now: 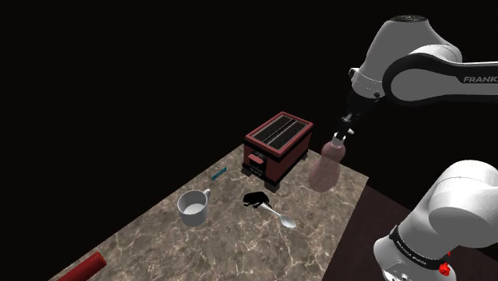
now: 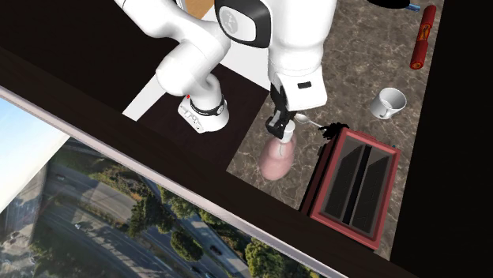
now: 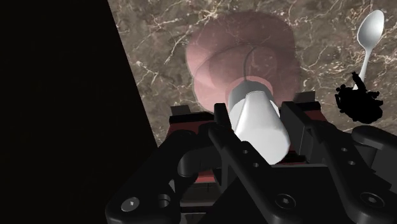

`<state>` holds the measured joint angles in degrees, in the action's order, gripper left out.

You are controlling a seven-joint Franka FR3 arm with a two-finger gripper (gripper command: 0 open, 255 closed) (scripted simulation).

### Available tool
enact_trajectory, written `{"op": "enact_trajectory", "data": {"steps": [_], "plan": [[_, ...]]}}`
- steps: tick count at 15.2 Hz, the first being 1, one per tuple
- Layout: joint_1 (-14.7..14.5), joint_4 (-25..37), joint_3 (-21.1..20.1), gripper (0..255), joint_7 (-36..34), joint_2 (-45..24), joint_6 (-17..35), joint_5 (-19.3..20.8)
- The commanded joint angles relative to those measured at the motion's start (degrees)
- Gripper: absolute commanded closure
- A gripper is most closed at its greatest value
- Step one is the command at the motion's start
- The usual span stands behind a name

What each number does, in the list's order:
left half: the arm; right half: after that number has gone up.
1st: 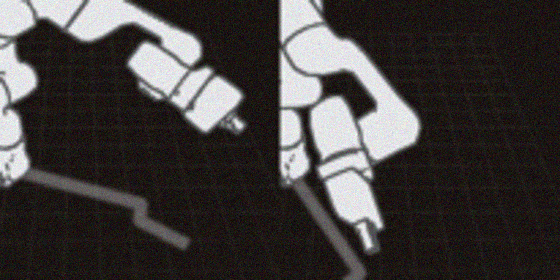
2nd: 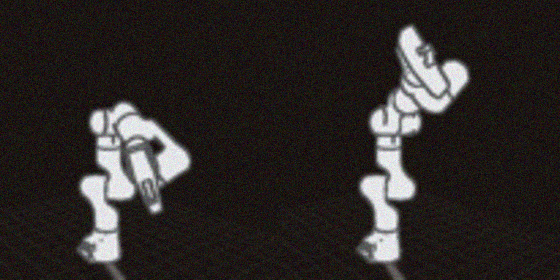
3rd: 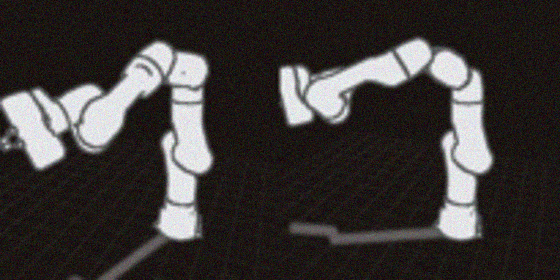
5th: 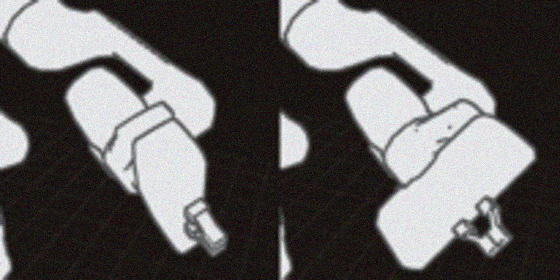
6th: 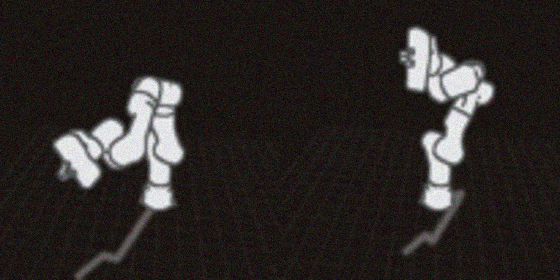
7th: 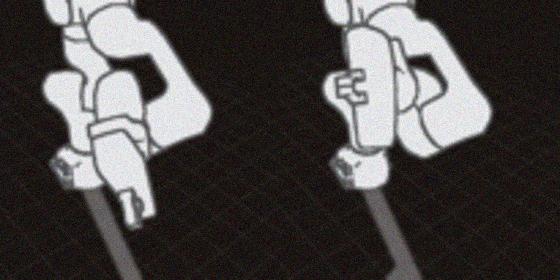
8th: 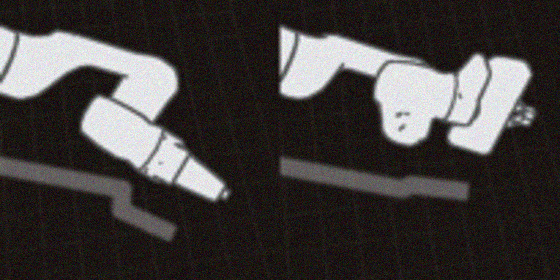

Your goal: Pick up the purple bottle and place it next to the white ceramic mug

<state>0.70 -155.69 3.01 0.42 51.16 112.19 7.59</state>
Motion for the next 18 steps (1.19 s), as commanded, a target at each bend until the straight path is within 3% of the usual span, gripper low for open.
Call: {"op": "enact_trajectory", "data": {"steps": [1, 18], "plan": [[-0.11, 1.69, -0.18, 255, 0.05, 0.14, -1.78, -0.21], [-0.38, 15.73, -0.77, 255, 1.06, -1.61, -14.04, -1.02]]}}
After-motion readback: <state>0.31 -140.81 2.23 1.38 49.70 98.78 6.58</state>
